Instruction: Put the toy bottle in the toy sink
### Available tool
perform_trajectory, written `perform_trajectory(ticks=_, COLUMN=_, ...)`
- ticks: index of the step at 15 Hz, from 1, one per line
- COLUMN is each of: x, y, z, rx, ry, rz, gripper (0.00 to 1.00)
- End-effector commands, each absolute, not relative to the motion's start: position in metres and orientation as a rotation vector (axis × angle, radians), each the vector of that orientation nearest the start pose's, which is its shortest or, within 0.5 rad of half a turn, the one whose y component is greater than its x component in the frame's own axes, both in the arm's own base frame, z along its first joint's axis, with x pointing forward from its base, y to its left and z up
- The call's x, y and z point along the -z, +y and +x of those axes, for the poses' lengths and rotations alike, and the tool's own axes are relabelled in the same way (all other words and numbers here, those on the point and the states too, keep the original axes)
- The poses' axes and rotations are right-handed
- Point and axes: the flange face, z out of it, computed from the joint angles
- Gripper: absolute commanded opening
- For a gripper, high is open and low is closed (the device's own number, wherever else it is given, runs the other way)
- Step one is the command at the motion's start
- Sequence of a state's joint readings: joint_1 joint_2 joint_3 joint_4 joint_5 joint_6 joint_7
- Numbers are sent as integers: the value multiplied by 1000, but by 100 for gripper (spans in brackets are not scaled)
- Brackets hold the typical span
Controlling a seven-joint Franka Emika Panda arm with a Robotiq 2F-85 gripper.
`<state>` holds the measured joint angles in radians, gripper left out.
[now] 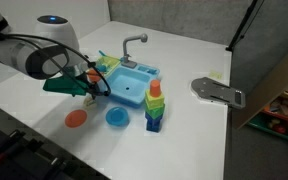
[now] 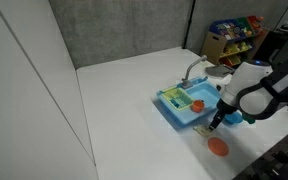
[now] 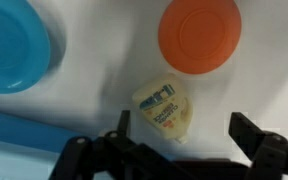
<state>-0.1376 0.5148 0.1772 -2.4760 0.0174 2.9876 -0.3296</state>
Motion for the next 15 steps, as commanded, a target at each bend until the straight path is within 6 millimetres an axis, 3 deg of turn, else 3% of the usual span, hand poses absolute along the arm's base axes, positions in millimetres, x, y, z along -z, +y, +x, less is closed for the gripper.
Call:
perform_trajectory(ticks=1, x=-87, y=23, z=457, rx=68, ry=-546, rz=-2992, gripper=100)
perform_trajectory(ticks=7, x=-67, y=15, z=454, rx=122, ry=-599, rz=-2979, gripper=100)
perform_trajectory(ticks=15, x=-53, y=30, z=458, rx=216, ry=-742, rz=-2928, gripper=100)
